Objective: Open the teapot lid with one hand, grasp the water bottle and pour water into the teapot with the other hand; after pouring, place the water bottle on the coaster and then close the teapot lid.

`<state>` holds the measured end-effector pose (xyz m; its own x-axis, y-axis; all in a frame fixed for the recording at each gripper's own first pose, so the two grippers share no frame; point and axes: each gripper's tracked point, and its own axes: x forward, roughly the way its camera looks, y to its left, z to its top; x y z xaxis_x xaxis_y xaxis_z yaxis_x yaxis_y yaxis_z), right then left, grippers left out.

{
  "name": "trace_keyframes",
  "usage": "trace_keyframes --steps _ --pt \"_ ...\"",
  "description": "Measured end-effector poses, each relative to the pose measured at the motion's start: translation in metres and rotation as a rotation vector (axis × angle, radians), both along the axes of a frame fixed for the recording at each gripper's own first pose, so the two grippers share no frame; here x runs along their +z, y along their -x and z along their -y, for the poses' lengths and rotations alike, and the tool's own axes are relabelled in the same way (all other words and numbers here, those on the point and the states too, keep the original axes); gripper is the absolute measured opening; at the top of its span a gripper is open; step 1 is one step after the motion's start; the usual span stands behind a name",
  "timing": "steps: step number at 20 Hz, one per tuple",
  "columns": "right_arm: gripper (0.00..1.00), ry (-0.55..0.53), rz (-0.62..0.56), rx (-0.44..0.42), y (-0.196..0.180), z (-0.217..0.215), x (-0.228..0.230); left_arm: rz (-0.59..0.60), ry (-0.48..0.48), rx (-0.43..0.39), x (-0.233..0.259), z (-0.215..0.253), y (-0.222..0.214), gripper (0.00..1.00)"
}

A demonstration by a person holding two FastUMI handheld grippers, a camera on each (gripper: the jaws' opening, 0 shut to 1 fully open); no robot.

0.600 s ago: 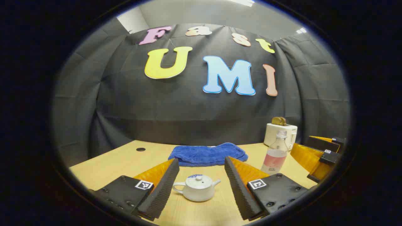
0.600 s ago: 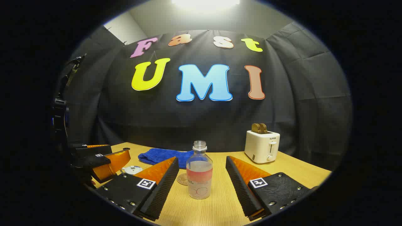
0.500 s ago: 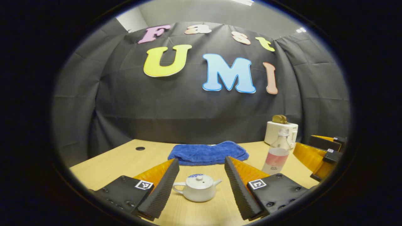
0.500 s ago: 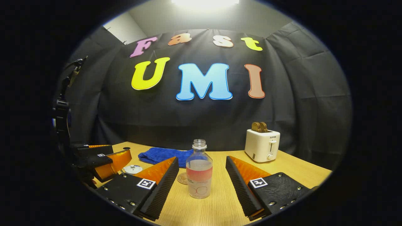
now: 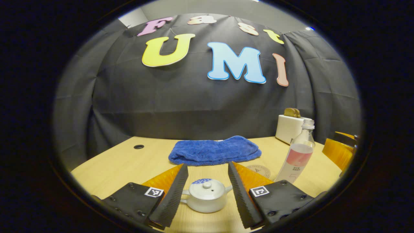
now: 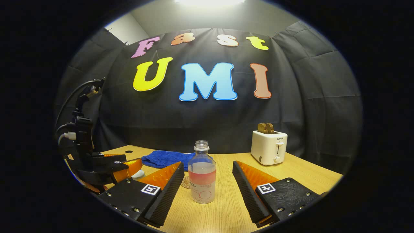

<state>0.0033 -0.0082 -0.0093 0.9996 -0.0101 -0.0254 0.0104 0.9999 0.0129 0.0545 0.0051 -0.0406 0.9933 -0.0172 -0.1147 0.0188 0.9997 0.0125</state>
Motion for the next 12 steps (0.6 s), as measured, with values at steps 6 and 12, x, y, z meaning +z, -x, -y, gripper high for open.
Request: trace_keyframes --steps 6,12 --pt "0.93 -0.008 -0.015 -0.008 -0.003 0.005 -0.006 -0.056 0.008 0.000 -0.021 -0.003 -0.013 0.82" --pt "0.94 -0.012 -0.039 -0.012 -0.005 0.007 -0.016 -0.054 0.009 0.008 -0.023 -0.007 -0.015 0.82"
